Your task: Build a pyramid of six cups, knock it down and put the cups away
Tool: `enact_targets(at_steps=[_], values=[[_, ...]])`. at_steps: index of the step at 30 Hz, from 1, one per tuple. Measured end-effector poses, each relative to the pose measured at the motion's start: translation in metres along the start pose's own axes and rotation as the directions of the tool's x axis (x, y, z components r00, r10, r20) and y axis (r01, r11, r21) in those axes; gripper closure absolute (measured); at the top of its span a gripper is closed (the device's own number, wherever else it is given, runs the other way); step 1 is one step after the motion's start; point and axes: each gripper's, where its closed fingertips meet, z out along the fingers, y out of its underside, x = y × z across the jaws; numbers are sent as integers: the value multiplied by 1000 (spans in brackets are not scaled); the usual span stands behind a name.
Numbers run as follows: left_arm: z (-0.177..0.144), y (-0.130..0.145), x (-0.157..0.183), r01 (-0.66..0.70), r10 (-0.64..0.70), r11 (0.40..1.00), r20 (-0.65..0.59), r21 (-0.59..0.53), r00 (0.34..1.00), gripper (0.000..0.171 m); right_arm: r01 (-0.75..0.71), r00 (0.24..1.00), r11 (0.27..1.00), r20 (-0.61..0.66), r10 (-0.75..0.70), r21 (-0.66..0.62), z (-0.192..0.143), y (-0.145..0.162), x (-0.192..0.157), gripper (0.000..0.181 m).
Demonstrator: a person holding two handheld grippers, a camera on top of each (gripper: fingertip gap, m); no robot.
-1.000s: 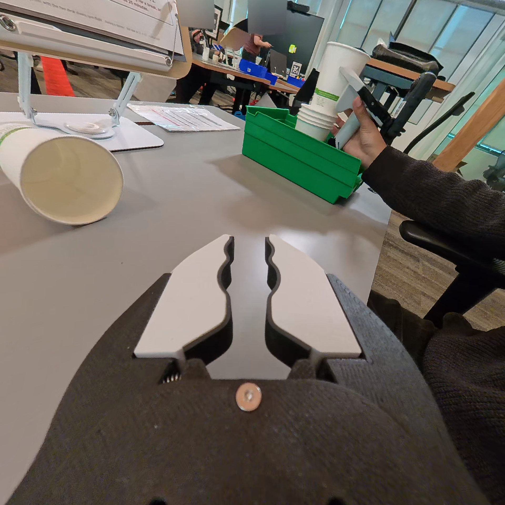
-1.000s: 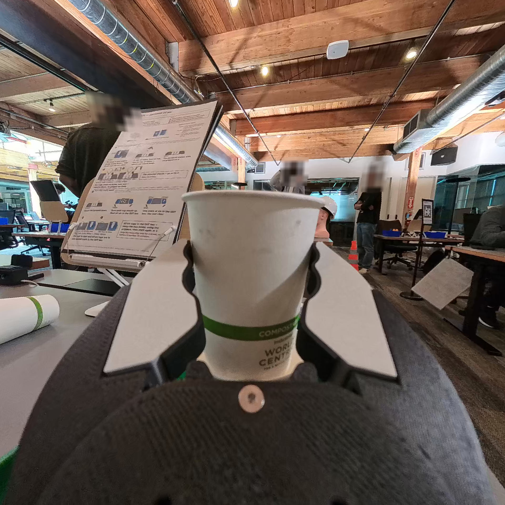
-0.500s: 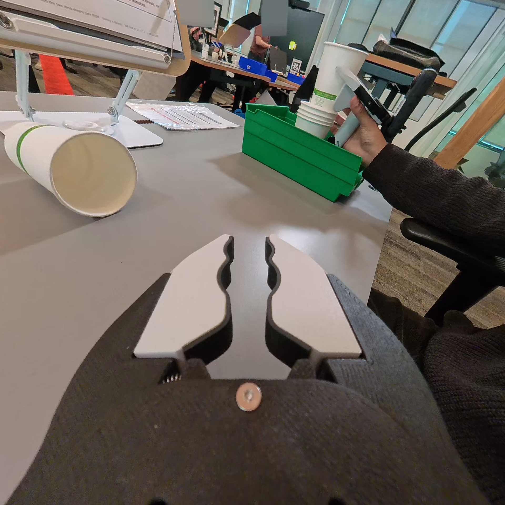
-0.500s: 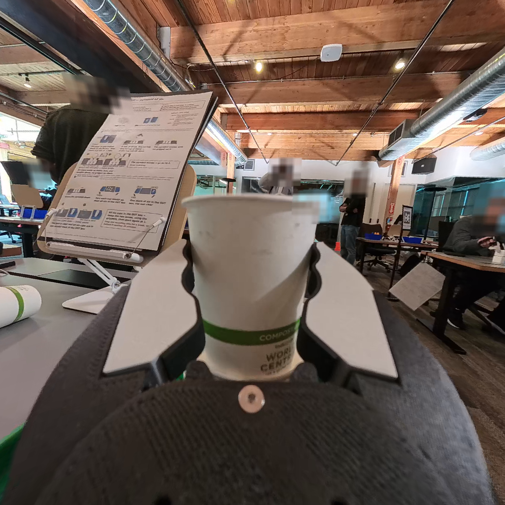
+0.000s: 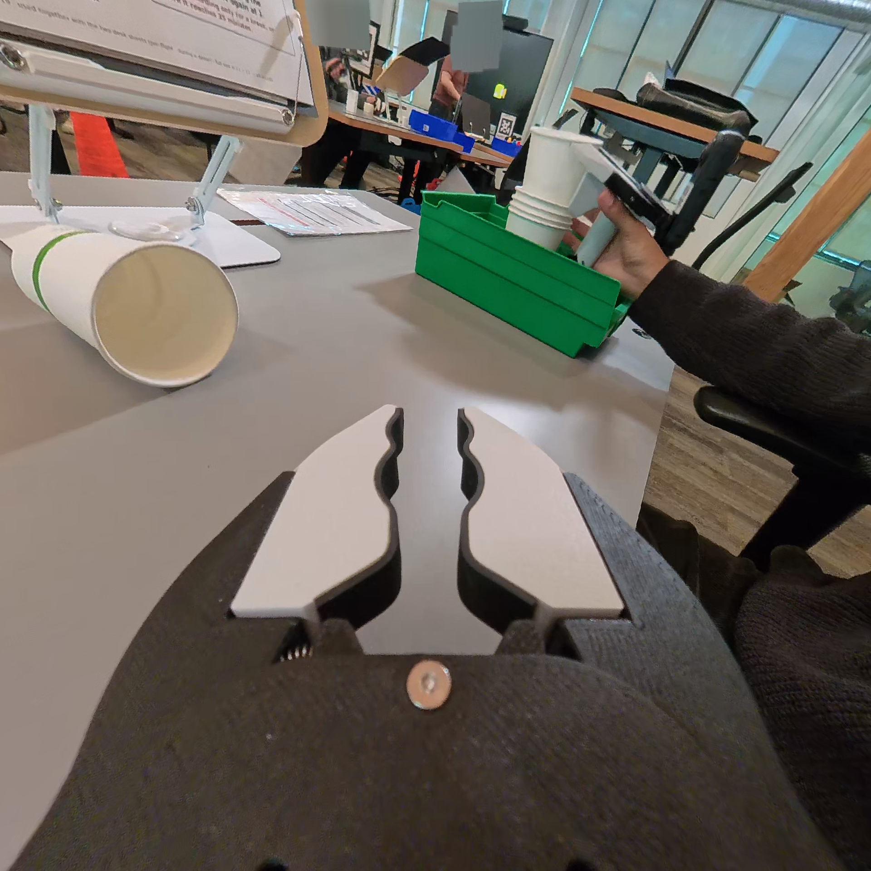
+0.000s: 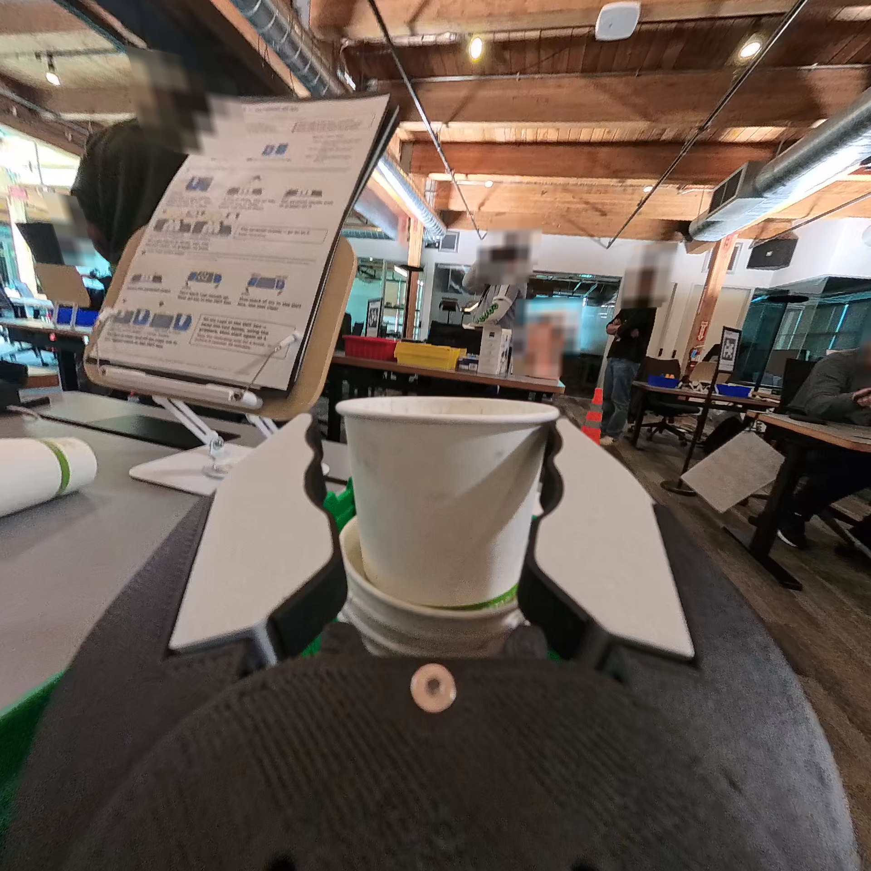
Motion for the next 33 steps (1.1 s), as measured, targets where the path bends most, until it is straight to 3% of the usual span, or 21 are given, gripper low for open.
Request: enact_targets(at_steps=[3,9,13,16,19,23,28,31,33], values=[[7,-6,0,6,-5,1000,-15,22,1000,150,28,1000,994,14,-26,-102,-6,12,-3,91],[33,-18,-1,21,-17,999,-69,44,997,150,-68,997,944,4,73,-323,-34,26,-2,78],[51,-28,-8,0,4,998,-55,61,998,149,-54,999,933,-26,47,-357,-60,19,3,76],[58,-46,-37,-56,43,991,101,124,994,143,-72,996,944,-65,54,-323,-78,3,7,76],[51,-63,-82,-130,68,978,336,164,939,137,-179,984,935,-73,165,-306,-91,-12,-2,78],[52,-57,-134,-167,130,986,526,24,841,127,-177,983,954,-93,158,-243,-102,-30,-13,81],[93,-38,-143,-166,216,975,483,-145,849,122,5,998,958,-54,-21,-288,-115,-28,-41,84],[112,-24,-156,-193,309,944,511,-269,802,126,115,992,938,-13,-126,-327,-121,-22,-57,84],[116,-18,-170,-189,358,923,568,-335,741,139,150,987,924,6,-158,-351,-125,-19,-66,85]])
